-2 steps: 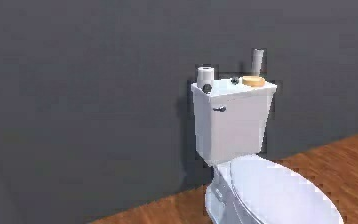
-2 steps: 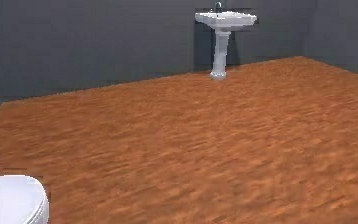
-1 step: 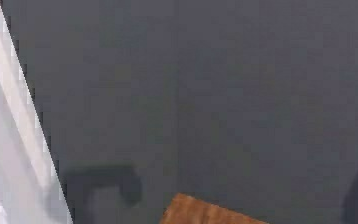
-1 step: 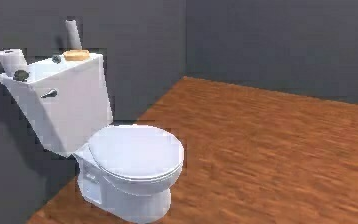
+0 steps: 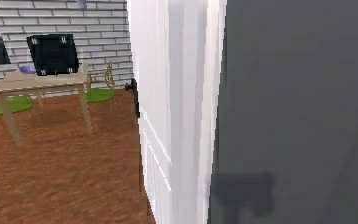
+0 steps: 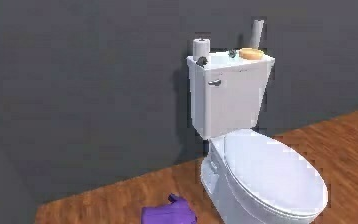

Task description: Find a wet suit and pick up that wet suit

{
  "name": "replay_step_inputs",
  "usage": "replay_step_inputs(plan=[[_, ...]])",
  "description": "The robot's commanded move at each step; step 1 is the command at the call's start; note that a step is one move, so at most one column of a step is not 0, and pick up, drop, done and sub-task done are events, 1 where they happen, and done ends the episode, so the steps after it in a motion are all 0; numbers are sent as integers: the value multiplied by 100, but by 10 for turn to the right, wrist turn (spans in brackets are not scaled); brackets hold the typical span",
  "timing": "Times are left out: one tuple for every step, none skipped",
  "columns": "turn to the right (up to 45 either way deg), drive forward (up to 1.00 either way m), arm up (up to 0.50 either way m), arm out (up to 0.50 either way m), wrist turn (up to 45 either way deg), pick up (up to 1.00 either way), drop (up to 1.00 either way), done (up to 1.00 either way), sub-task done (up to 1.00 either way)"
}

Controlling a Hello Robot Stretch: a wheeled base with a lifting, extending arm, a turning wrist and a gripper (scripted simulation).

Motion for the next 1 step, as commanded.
replay_step_inputs(plan=[[-240,0,0,0,0,0,0,0,0]])
